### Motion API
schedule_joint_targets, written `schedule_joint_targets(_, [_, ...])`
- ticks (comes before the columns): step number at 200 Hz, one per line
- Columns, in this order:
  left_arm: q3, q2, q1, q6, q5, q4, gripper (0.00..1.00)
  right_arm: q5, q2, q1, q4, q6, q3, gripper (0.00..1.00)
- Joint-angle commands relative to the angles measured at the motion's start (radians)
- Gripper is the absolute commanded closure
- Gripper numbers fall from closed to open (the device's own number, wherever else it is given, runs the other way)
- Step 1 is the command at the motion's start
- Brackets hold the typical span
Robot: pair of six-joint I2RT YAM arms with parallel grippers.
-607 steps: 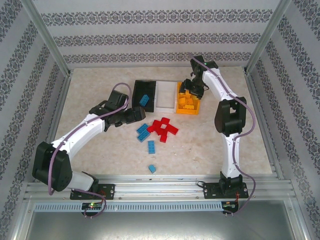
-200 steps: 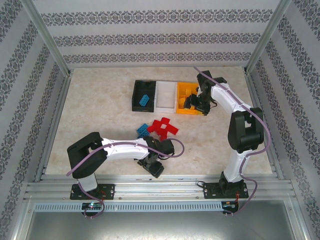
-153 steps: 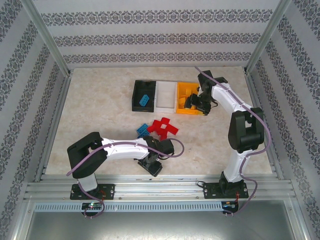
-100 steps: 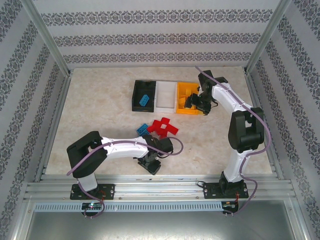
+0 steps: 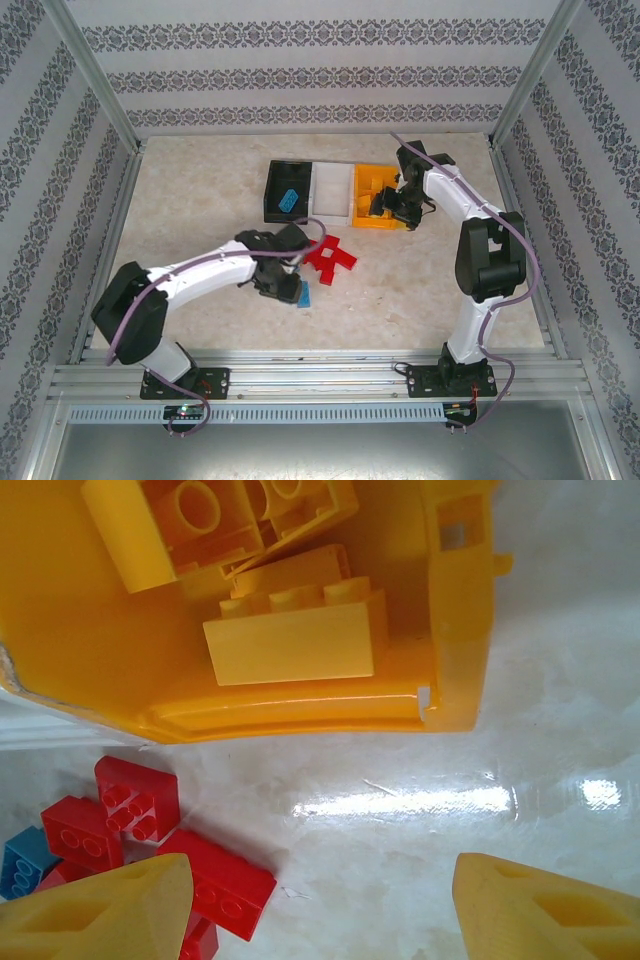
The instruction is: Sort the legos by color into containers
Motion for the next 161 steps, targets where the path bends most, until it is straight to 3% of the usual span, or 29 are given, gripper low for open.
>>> schedule_joint_targets(1, [0.068,-0.05,0.113,-0.029,0.053,-0.015,0.69,-0.027,0.009,-0.012,0.005,0.005,-0.006,0.31])
schedule_joint_targets(31, [0.178,-0.033,0.284,-0.081,0.12,0.054,0.7,-0.043,0.0,-0.002,0.021,0.011,-0.053,0.31])
schedule_joint_targets(57, [0.306,0.077,0.38,-0.114,0.154,0.123,0.71,-0.05,-0.01,0.014,0.033,0.019,-0.095,0.31])
schedule_joint_targets(161, [1.158,0.725,0.453,0.05,0.064,-0.142,0.71,-0.074,-0.141,0.183,0.067,0.064,-0.285,0.3])
